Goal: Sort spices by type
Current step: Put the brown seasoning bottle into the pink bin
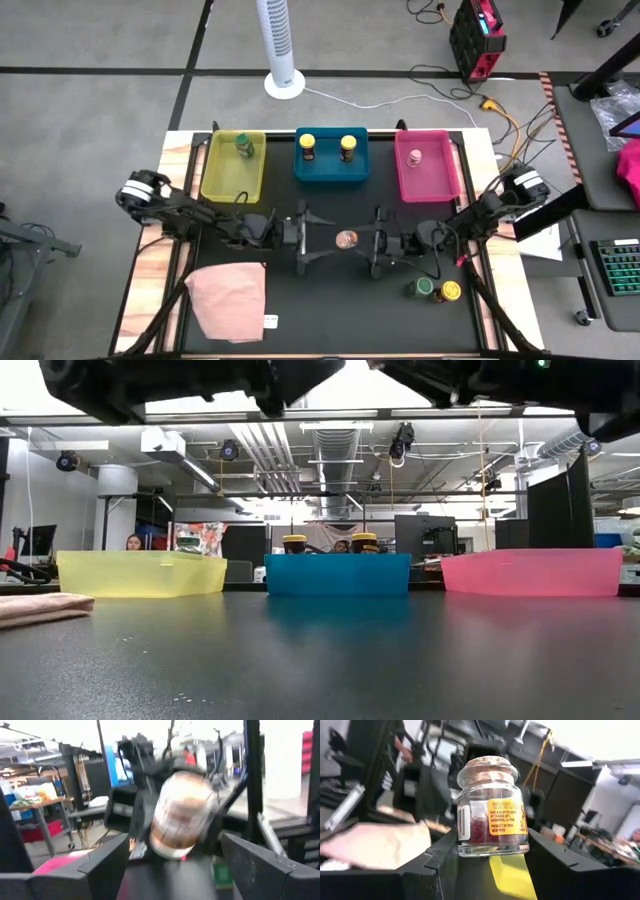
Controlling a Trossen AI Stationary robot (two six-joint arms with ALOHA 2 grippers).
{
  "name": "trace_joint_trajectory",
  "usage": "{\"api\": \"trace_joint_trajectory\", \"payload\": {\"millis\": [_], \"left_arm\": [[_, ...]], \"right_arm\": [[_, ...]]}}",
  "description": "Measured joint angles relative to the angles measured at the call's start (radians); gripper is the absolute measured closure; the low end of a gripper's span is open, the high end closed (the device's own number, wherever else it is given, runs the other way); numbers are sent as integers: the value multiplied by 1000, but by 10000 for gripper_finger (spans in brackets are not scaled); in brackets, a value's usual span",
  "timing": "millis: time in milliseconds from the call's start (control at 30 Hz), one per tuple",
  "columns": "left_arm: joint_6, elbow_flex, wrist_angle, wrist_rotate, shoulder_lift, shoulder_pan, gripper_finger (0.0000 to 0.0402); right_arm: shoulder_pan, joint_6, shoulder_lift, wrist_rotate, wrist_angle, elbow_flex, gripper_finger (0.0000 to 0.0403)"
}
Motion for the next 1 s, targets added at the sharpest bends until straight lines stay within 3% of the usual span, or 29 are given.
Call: {"api": "trace_joint_trajectory", "payload": {"millis": [467,600,833,1000], "left_arm": [[13,108,44,88,106,18,109],[25,114,34,95,111,19,137],[35,113,35,91,103,18,229],[30,112,14,38,103,18,231]], "right_arm": [[-6,-7,71,-71,54,44,219],[-7,-7,76,-77,54,49,217],[-9,19,84,-75,60,47,198],[-10,57,79,-21,23,47,189]]}}
